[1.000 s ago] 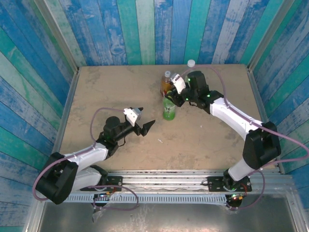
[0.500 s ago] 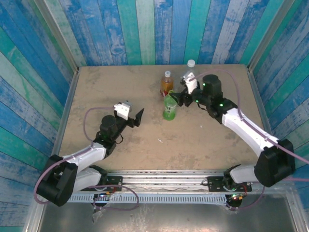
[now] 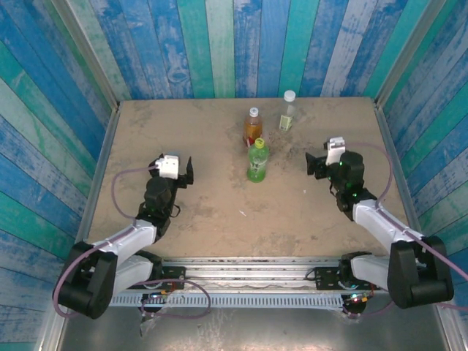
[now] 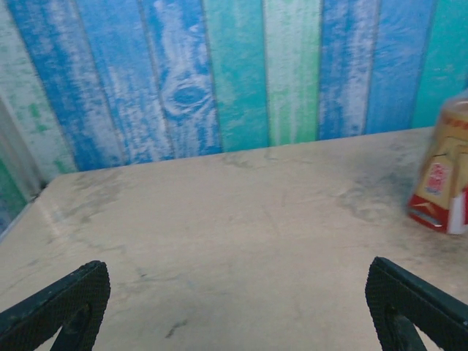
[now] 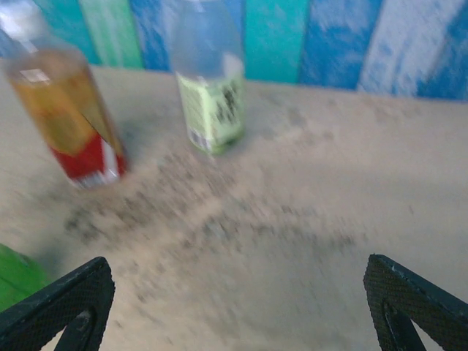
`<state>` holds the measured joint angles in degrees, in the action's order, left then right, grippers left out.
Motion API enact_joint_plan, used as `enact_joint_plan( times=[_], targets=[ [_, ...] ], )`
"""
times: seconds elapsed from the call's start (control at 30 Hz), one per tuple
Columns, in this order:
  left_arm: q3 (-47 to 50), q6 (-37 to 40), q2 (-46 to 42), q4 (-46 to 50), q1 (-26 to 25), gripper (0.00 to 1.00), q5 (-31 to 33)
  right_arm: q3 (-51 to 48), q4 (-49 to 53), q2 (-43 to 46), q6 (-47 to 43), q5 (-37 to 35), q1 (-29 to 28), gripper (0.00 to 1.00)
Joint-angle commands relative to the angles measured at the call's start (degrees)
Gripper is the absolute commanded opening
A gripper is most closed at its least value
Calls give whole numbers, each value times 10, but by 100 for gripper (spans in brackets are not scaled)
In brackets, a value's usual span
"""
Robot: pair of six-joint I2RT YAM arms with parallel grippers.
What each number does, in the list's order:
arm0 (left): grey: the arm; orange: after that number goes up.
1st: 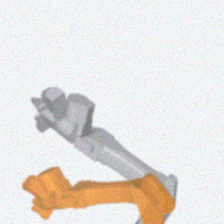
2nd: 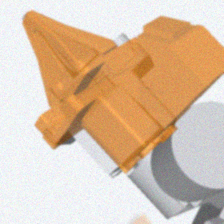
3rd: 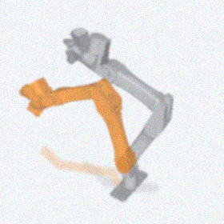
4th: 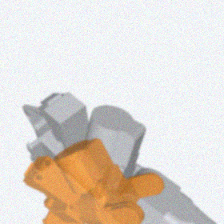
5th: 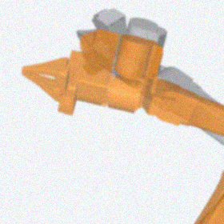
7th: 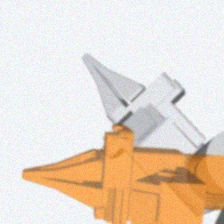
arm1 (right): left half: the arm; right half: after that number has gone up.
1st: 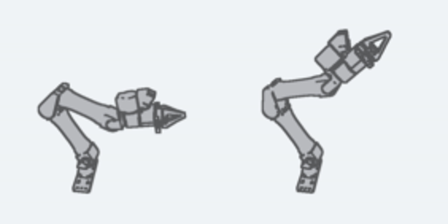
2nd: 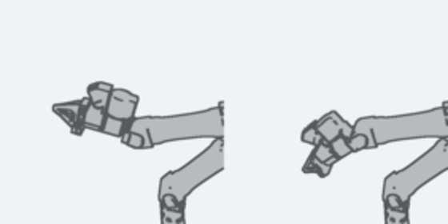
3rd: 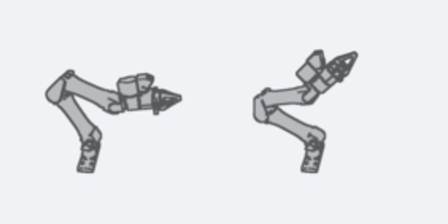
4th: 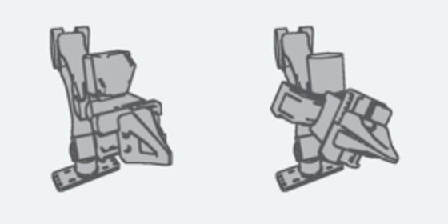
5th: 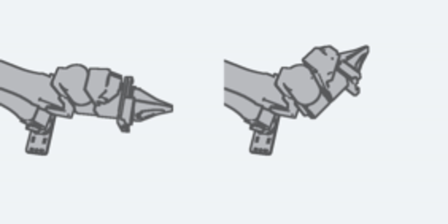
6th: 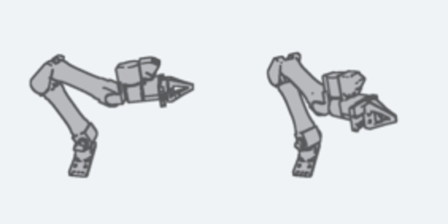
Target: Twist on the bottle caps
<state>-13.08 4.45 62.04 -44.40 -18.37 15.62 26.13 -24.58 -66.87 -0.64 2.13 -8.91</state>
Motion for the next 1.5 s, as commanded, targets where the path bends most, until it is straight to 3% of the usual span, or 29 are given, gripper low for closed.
enact_joint_plan(
  times=[0.0, 0.23, 0.47, 0.57, 0.6, 0.77, 1.47],
  targets=[
    [16, 0, 18, -34, 24, 94, 22, -48, -107, -22, -4, -75, 9, 93],
    [10, -10, 116, -116, 94, 94, -43, -75, -221, -80, -22, -58, 55, 99],
    [-25, -33, 204, -143, 161, 94, -126, -61, -263, -164, -16, 20, 89, 100],
    [-22, -49, 248, -193, 168, 94, -108, -51, -250, -170, -17, 22, 89, 100],
    [-31, -56, 240, -158, 172, 94, -108, -48, -247, -171, -18, 22, 89, 100],
    [-27, -53, 243, -172, 172, 94, -106, -10, -196, -194, -25, -22, 68, 100],
    [-28, -54, 240, -165, 173, 94, -107, -12, -200, -192, -26, -21, 67, 100]
  ],
)
